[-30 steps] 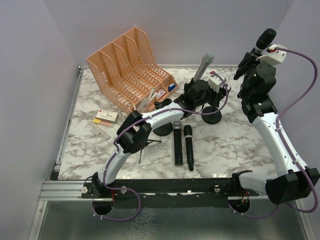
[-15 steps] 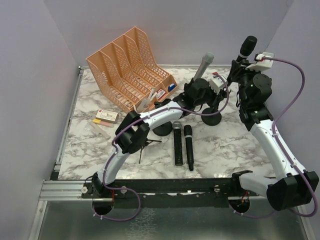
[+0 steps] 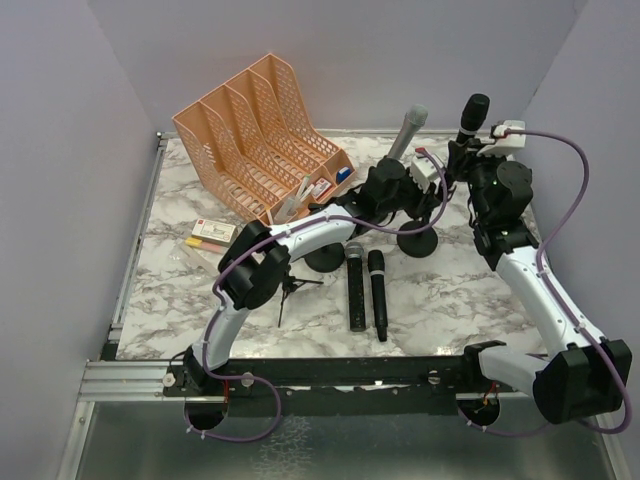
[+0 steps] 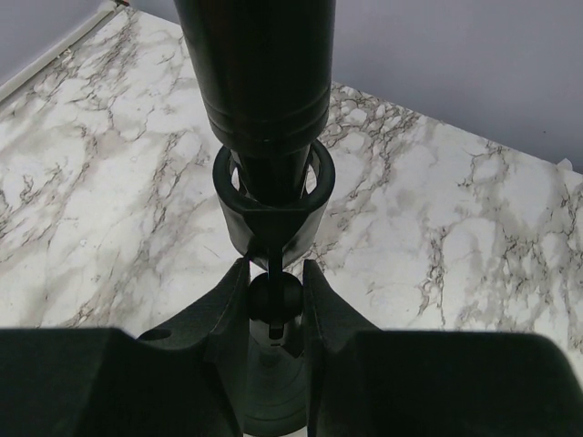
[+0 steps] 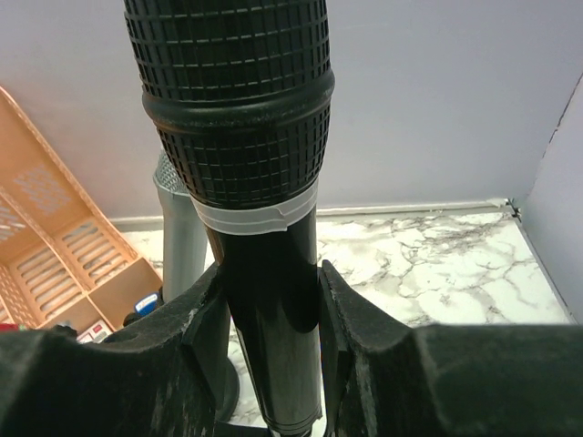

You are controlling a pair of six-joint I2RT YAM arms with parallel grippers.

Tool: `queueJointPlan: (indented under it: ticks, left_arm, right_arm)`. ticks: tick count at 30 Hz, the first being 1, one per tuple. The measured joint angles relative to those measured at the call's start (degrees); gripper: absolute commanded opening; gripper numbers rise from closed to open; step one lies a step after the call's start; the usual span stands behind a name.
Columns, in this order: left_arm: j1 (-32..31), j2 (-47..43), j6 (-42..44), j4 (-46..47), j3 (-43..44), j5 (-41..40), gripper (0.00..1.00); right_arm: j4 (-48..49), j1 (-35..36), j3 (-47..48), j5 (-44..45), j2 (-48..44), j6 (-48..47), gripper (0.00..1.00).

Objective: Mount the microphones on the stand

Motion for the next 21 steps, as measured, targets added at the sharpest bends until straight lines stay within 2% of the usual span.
queueJointPlan:
  ticks: [9, 21]
  left_arm:
    - [0.1, -1.4, 0.1, 4.3, -3.8, 0.5, 0.00]
    - [0.5, -2.1, -0.2, 7.2, -6.1, 0.7, 0.00]
  right_arm:
    - [3.0, -0.1, -4.5, -3.2, -0.1, -1.3, 0.01]
    - [10.6, -0.1, -12.3, -4.1, -5.3, -2.6, 0.01]
